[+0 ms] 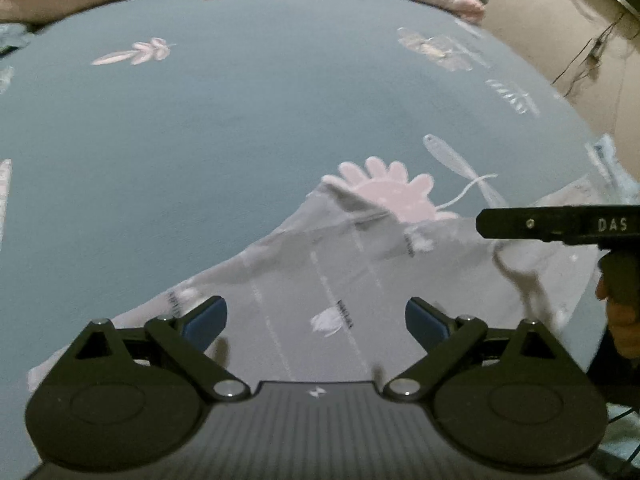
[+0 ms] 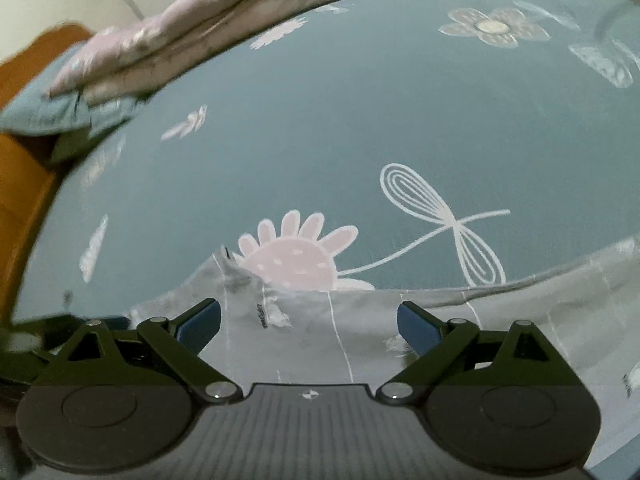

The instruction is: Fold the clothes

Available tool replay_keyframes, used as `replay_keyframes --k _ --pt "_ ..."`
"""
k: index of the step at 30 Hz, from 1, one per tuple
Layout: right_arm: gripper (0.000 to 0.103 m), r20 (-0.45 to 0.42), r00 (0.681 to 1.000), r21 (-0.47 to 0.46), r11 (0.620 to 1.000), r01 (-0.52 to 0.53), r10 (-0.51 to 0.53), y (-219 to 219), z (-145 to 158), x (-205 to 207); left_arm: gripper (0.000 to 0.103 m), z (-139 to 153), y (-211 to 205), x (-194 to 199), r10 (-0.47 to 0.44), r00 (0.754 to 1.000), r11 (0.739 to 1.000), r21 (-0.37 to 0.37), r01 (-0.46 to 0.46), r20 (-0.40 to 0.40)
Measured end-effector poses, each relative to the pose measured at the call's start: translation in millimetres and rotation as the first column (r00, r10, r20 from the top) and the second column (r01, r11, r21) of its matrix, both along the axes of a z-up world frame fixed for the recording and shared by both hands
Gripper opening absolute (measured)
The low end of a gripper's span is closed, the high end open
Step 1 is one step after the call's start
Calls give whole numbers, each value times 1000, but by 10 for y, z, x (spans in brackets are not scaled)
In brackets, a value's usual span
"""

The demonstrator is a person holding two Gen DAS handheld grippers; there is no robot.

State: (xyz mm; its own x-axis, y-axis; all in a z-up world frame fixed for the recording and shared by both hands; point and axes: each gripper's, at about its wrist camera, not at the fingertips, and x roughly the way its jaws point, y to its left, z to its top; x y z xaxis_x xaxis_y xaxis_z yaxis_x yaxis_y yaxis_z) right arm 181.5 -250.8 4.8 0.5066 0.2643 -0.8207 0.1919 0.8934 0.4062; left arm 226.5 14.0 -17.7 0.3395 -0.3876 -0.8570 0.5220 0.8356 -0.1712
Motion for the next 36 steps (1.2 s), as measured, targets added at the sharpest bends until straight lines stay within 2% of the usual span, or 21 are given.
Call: replay_keyframes --k 4,10,16,19,23,27,32,36 --pt "97 -16 994 -103 989 -106 105 217 -21 37 95 -49 50 -83 26 1000 999 29 -25 -16" --pt "97 -26 966 -206 944 -258 259 574 -22 10 95 -181 116 -155 47 998 997 61 -43 -50" --pt "97 -44 916 -283 874 -394 398 844 -34 -105 95 -195 264 -359 27 1000 994 107 -25 -15" --pt "97 -57 886 -291 842 -455 460 915 -52 -165 95 -281 315 -469 1 1000 987 158 2 -18" --pt "97 -84 845 -300 796 -527 528 1004 -94 -224 95 -404 328 -557 -26 999 982 188 34 -45" --pt "97 -118 823 -304 769 -563 556 1090 -177 -271 98 -426 309 -634 -58 998 974 215 63 -33" --pt "99 -173 802 -276 753 -597 572 1120 -272 -397 100 -441 351 -747 -61 997 972 225 71 -51" --pt "101 -180 791 -271 744 -611 585 1104 -270 -506 101 -400 364 -812 -75 995 969 230 89 -69"
